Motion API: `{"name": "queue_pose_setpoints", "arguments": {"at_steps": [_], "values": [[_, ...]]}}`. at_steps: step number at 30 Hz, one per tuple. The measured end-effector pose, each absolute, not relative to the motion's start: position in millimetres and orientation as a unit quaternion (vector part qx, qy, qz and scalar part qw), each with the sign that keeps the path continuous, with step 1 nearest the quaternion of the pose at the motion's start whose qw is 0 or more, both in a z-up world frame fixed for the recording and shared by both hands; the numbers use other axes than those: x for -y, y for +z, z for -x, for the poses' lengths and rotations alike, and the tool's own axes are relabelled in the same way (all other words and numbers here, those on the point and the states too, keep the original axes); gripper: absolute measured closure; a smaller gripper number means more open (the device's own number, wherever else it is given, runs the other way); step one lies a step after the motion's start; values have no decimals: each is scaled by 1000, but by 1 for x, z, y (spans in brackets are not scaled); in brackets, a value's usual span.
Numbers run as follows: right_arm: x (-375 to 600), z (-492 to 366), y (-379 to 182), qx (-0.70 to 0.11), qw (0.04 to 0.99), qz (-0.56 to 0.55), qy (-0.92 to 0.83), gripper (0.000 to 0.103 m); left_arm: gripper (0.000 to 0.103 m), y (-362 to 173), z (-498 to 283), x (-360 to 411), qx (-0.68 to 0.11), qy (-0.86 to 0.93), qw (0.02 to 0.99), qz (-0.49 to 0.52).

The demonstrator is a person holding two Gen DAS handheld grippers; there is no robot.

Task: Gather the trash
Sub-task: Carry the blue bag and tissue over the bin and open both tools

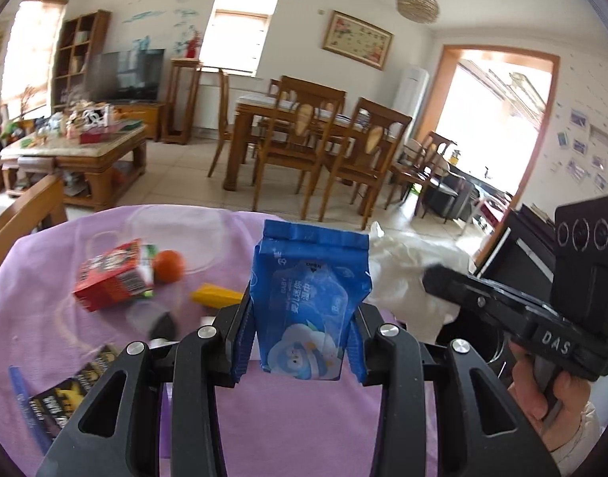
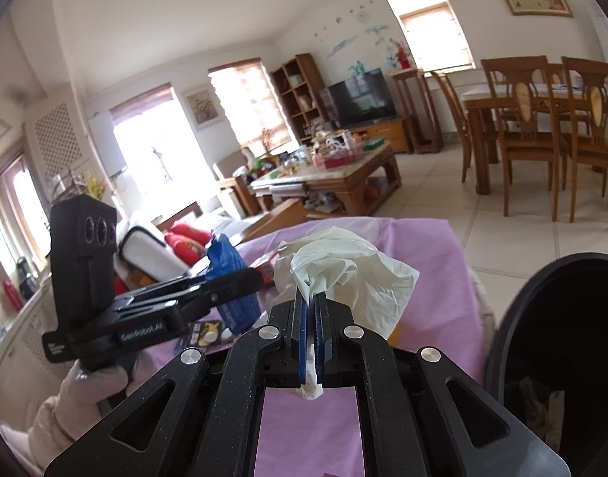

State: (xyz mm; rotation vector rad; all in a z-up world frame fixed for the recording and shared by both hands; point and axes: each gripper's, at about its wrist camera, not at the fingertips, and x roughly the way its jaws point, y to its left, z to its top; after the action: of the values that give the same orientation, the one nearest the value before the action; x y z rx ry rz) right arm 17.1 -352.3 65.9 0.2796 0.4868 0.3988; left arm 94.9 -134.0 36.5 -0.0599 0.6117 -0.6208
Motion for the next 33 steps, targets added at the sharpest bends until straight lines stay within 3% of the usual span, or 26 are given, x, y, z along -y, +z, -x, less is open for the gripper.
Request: {"name": "queue_pose_setpoints", "arguments": {"at_steps": [22, 33], "values": [[542, 64, 28, -215, 959, -184, 23, 99, 64, 10, -56, 298, -289, -421, 860, -20], [576, 86, -6, -224, 953, -201, -31, 99, 64, -6, -54, 335, -300, -437, 847, -41]]}}
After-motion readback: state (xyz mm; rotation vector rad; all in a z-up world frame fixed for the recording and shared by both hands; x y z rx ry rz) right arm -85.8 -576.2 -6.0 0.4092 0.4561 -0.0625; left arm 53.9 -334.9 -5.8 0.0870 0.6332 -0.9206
